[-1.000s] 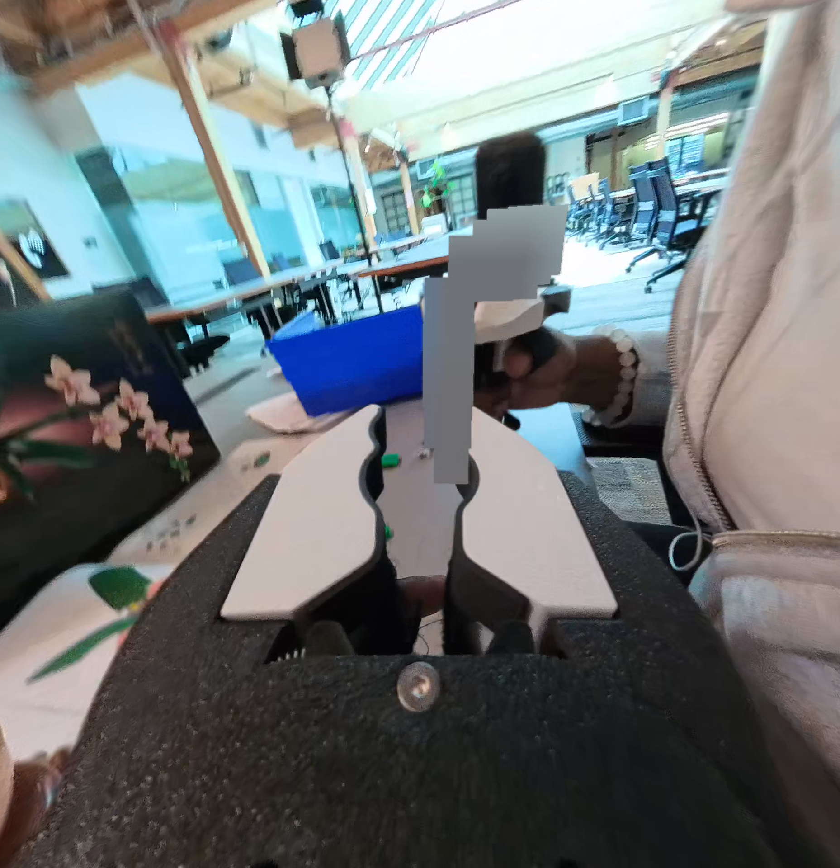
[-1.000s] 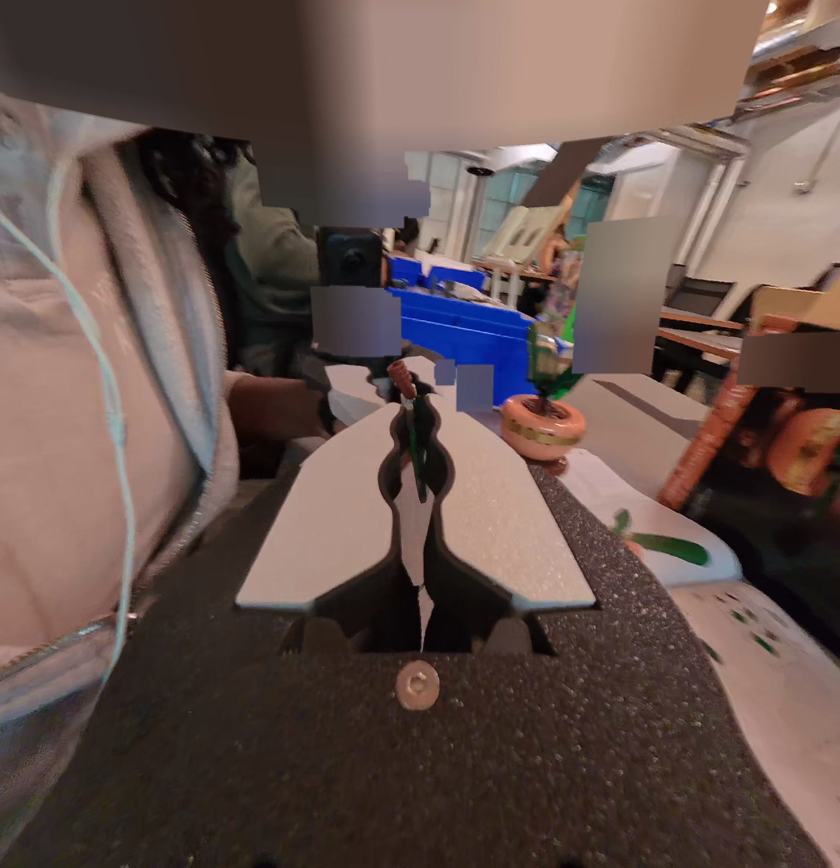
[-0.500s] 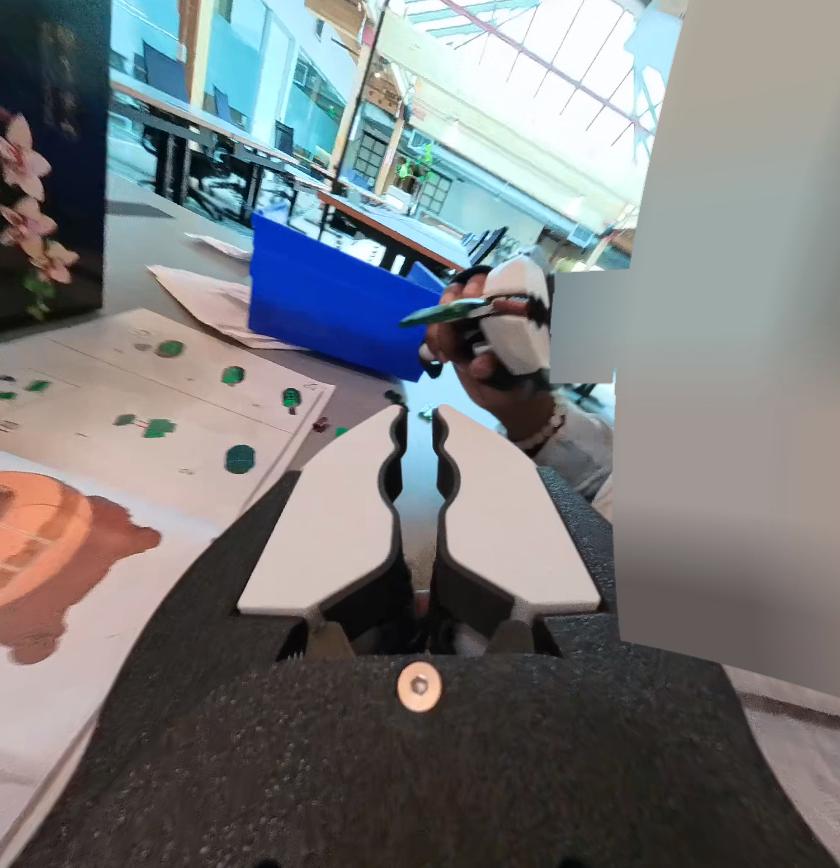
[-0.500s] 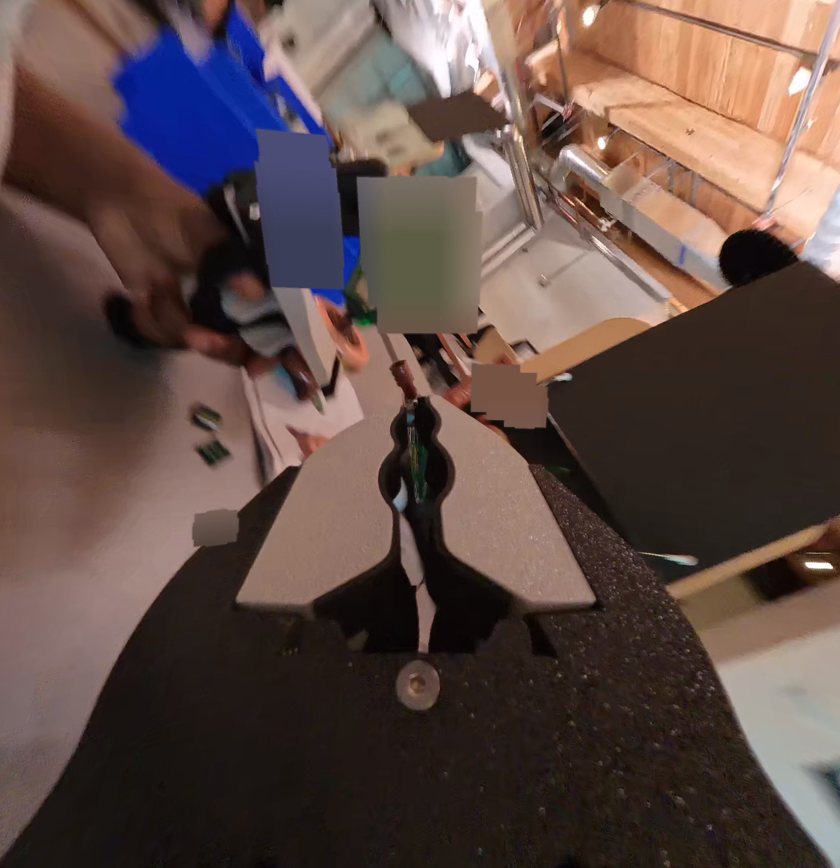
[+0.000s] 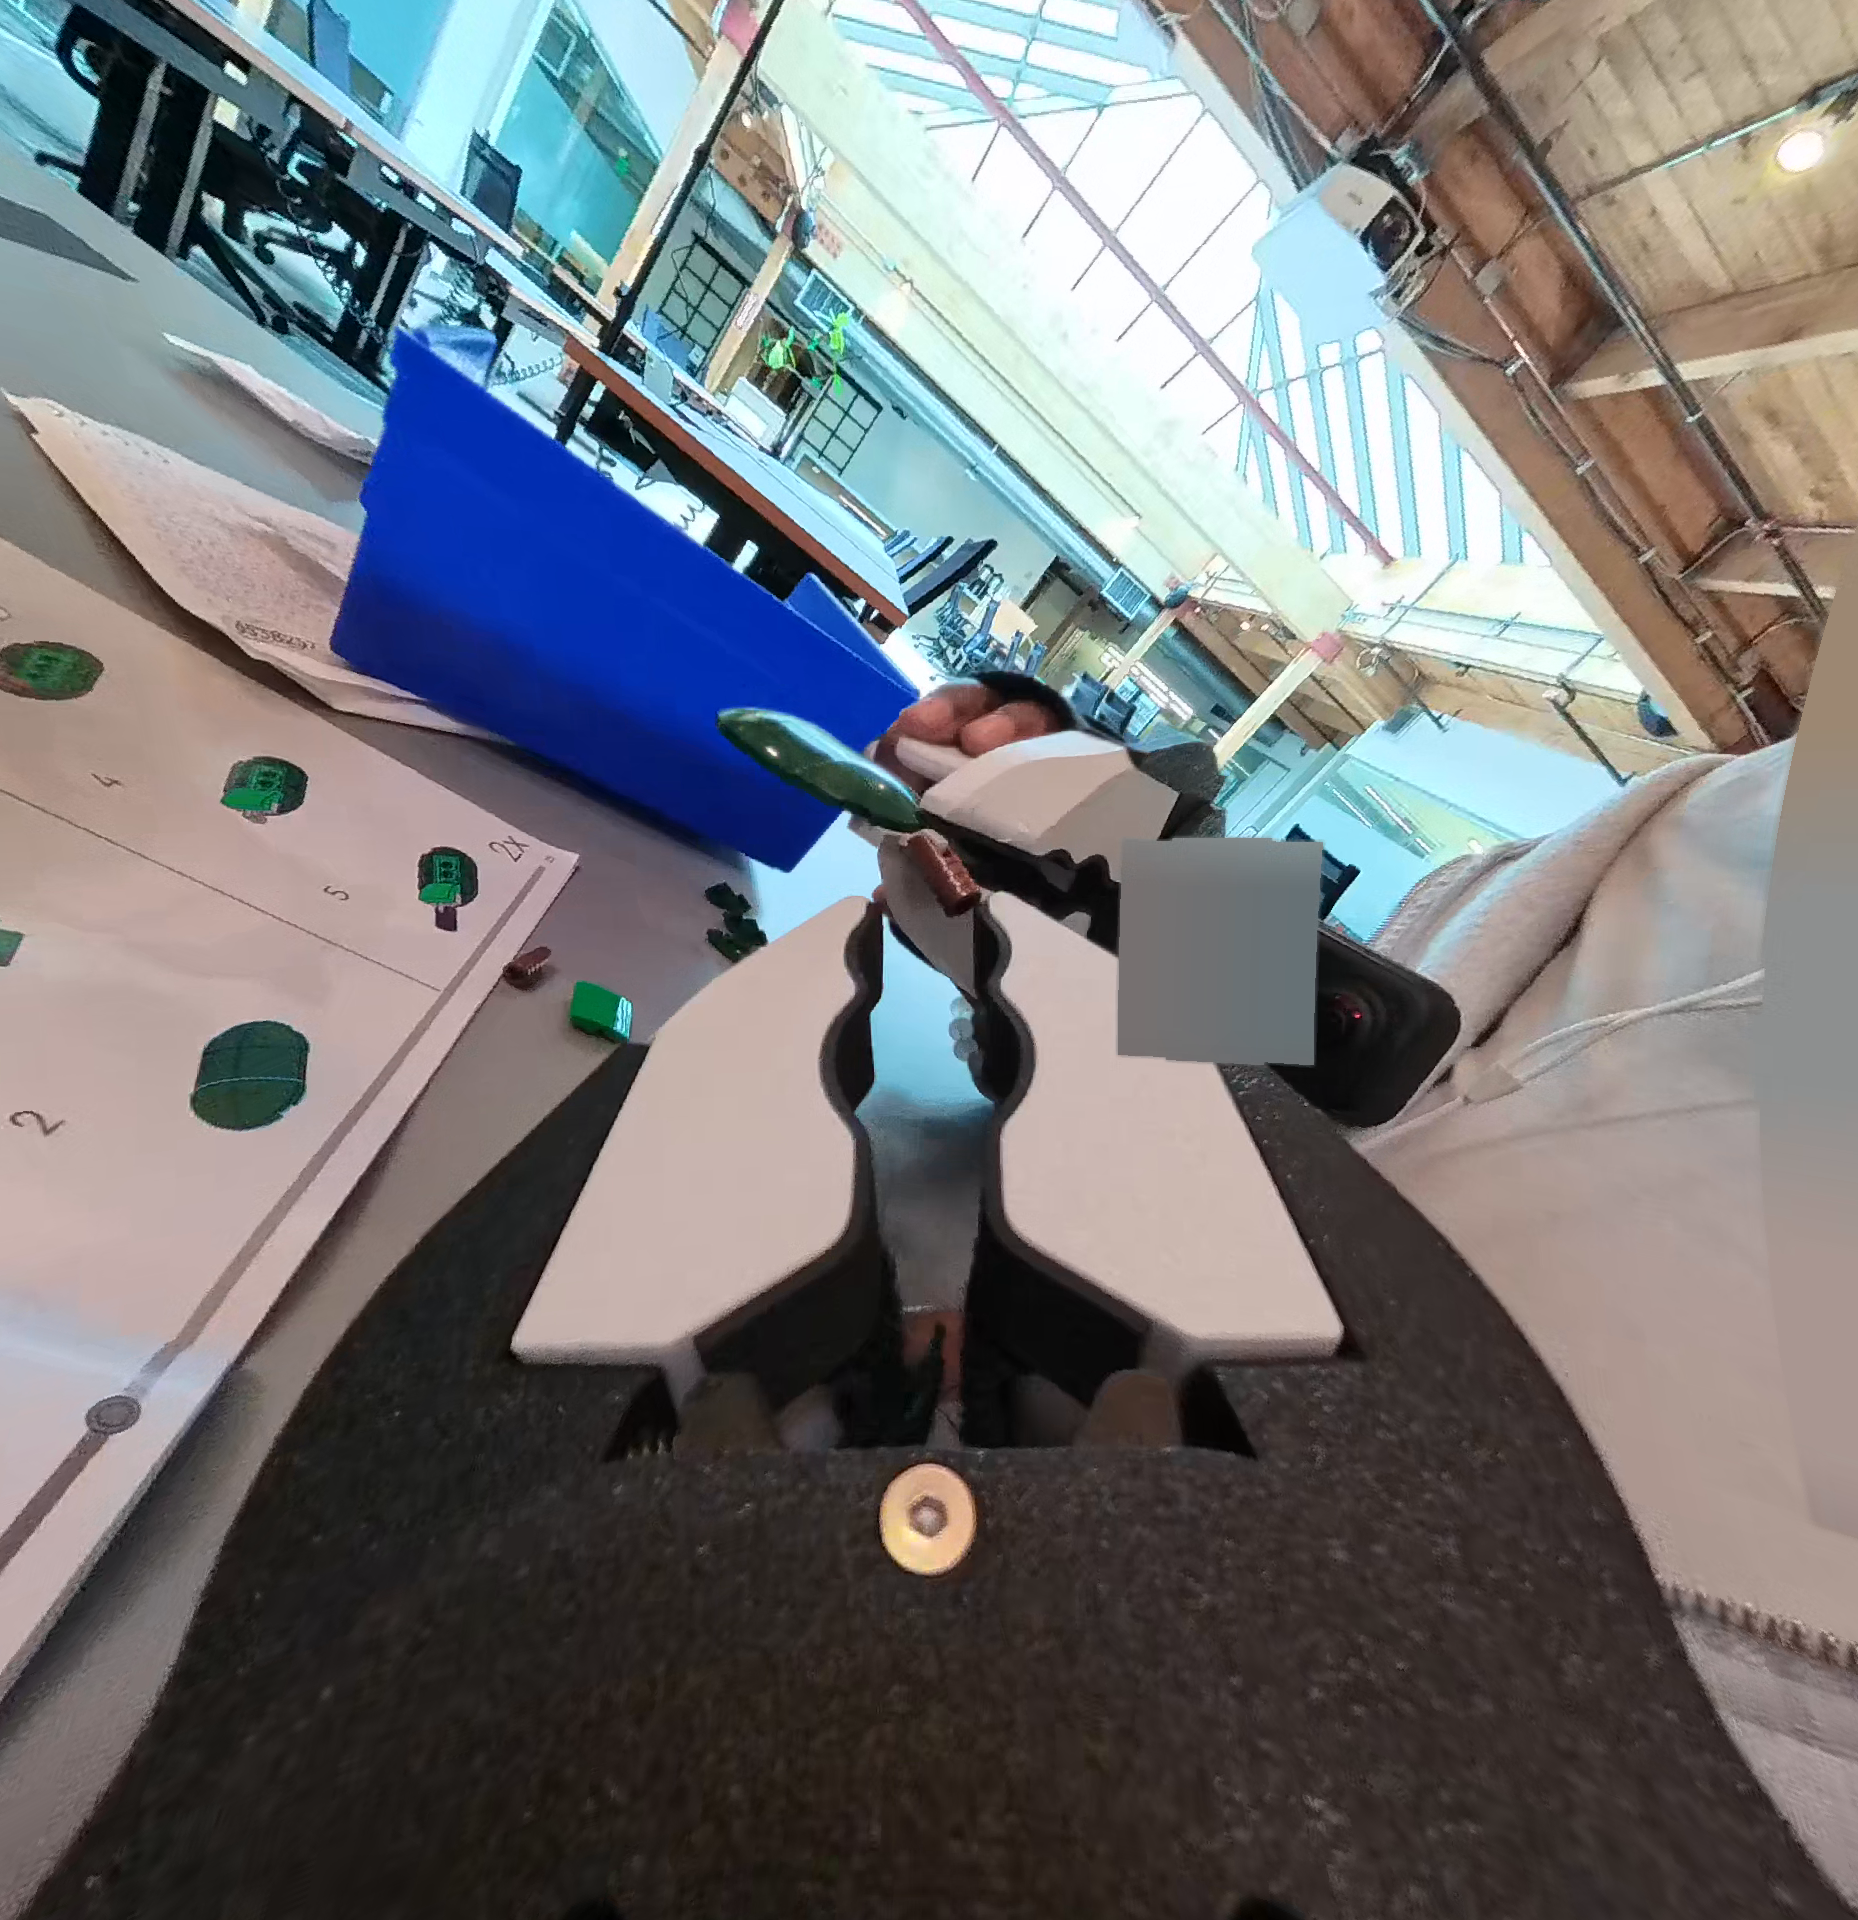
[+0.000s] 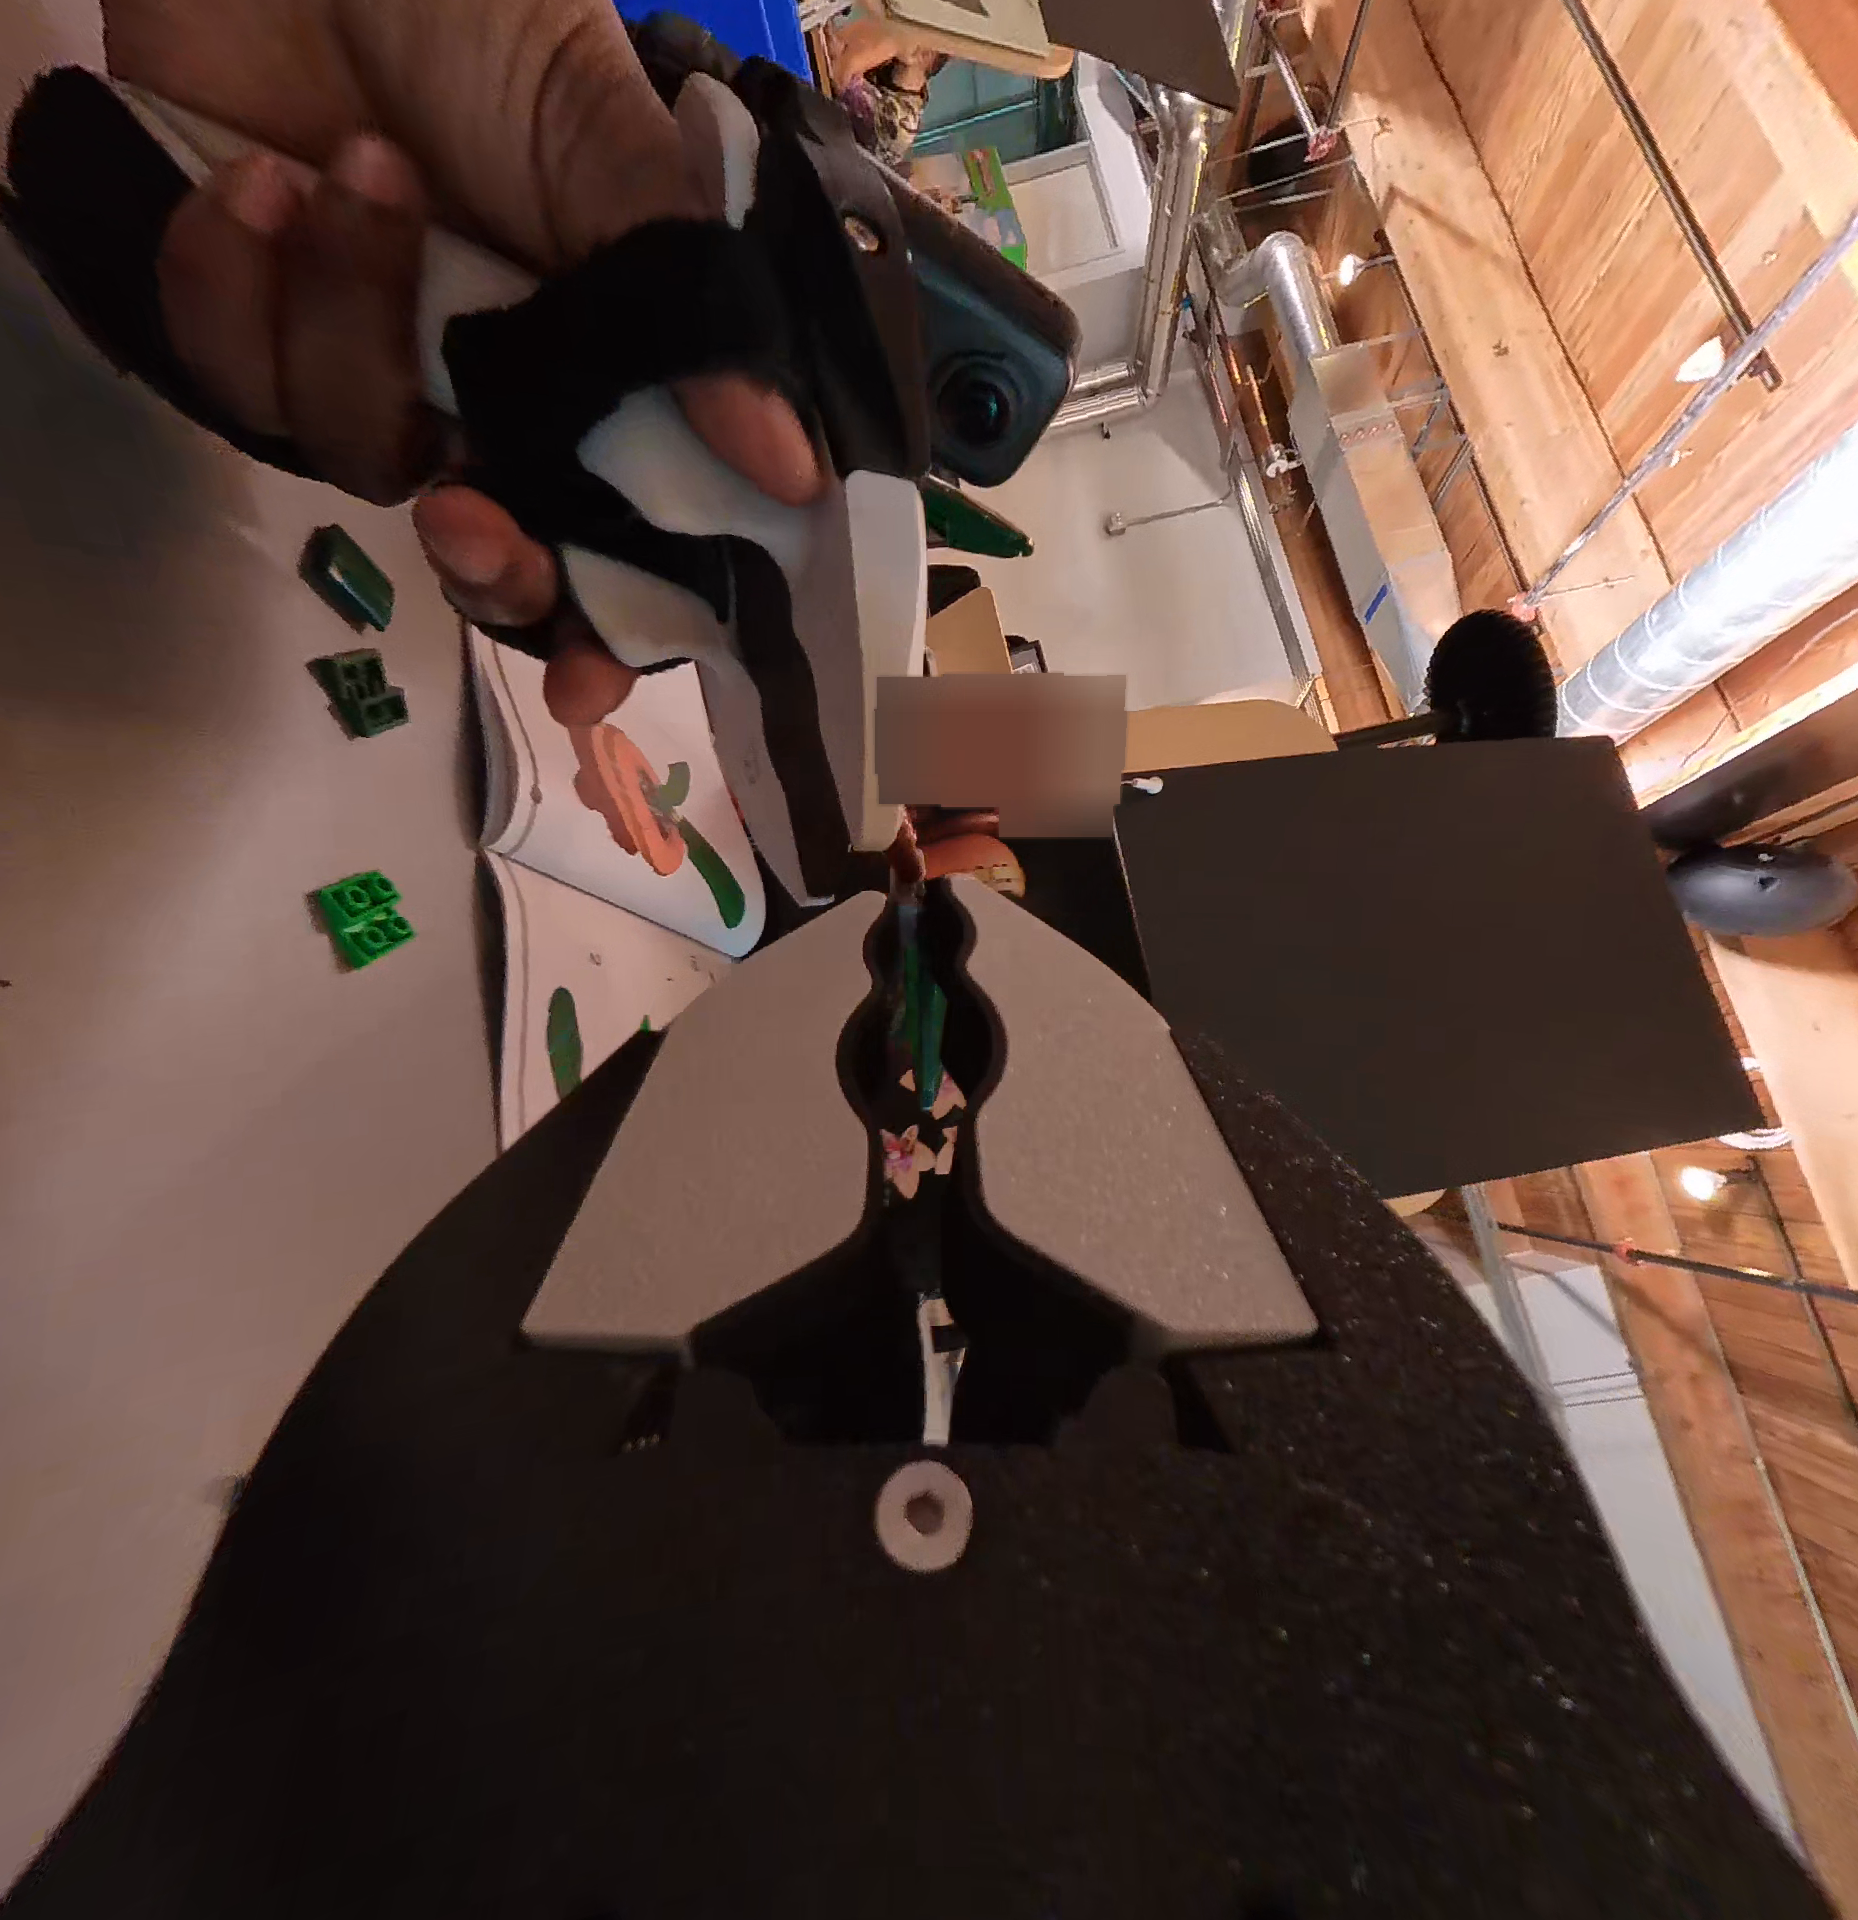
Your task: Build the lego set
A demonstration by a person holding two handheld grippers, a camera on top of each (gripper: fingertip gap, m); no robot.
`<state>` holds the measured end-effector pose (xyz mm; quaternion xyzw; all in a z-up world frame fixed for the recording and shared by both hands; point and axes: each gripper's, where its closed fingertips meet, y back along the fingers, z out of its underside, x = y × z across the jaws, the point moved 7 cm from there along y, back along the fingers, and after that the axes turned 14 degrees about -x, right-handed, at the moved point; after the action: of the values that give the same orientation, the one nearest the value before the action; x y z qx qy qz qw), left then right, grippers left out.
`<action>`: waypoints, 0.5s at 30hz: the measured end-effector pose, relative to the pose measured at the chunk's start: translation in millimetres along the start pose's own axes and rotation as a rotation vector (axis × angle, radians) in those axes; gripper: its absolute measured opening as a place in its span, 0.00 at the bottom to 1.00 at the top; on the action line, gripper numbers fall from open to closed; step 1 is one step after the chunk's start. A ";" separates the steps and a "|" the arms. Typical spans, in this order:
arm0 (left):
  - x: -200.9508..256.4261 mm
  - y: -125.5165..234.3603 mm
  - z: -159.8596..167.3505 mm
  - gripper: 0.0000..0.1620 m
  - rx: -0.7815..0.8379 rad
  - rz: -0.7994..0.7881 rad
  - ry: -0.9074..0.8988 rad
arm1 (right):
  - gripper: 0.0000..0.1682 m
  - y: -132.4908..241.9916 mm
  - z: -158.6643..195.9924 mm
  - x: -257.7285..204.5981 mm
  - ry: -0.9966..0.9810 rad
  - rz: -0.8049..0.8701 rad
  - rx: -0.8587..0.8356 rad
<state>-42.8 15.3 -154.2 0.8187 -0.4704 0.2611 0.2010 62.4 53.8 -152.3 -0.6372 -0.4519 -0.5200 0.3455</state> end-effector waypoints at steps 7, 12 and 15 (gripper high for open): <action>-2.7 -3.4 3.9 0.03 -0.023 -0.053 -0.045 | 0.02 -1.5 3.9 -7.5 -0.076 -0.029 -0.030; -1.3 -3.4 5.6 0.01 -0.021 -0.044 -0.082 | 0.03 1.6 4.6 -6.4 -0.183 -0.042 -0.019; 1.1 2.2 3.0 0.11 -0.003 -0.054 -0.134 | 0.03 6.1 8.5 0.5 -0.287 -0.049 -0.025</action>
<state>-43.5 11.8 -155.7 0.8465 -0.4607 0.1995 0.1771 71.1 59.5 -153.5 -0.6980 -0.5056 -0.4375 0.2565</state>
